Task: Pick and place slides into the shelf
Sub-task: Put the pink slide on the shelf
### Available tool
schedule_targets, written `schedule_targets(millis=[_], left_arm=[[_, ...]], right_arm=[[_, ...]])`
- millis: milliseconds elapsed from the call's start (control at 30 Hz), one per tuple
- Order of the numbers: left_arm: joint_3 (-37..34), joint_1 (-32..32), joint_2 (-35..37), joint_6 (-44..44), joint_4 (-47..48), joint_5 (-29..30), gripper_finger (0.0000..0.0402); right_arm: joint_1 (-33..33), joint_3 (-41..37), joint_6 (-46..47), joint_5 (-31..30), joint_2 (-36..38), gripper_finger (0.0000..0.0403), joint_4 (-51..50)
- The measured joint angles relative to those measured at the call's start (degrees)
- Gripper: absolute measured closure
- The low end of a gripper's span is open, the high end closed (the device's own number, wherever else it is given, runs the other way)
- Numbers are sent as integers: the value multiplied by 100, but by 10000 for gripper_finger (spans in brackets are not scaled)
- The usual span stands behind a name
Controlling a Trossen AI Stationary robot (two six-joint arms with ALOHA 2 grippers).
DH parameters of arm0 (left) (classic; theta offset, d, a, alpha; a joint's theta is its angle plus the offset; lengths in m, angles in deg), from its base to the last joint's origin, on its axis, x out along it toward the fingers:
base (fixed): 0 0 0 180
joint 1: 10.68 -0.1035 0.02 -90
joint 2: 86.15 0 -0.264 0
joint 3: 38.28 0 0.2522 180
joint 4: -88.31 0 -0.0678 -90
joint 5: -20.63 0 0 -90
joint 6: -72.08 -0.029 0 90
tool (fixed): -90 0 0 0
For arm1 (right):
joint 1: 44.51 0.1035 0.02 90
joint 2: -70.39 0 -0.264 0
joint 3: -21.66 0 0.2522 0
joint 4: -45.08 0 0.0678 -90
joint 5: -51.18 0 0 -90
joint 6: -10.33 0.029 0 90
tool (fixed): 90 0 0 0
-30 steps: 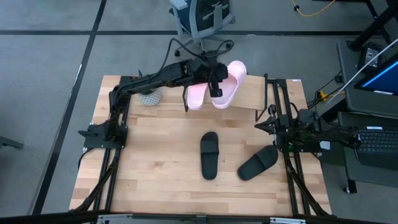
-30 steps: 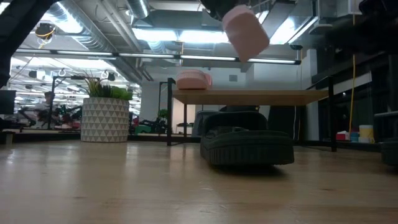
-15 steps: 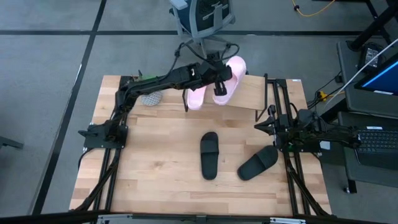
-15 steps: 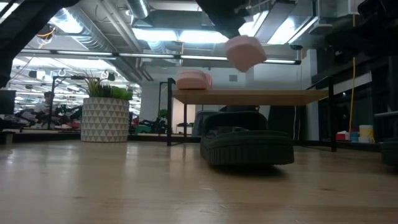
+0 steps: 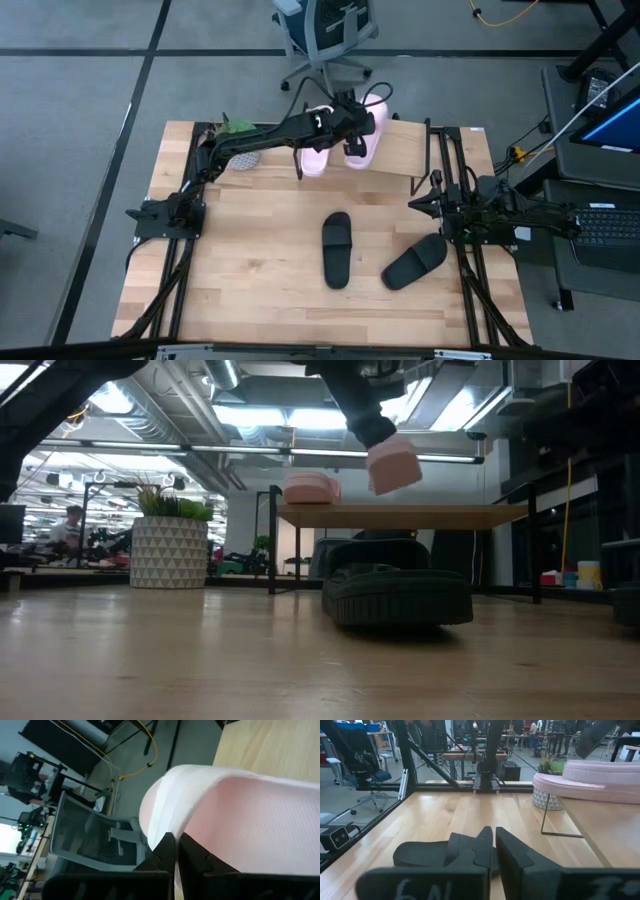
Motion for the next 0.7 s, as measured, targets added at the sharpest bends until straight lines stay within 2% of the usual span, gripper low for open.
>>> schedule_targets(millis=[167, 700], left_arm=[[0, 0, 22, 20, 146, 216, 401], [0, -10, 22, 467, 601, 267, 401]], right_arm=[[0, 0, 2, 0, -1, 377, -54], [0, 0, 2, -2, 0, 377, -58]])
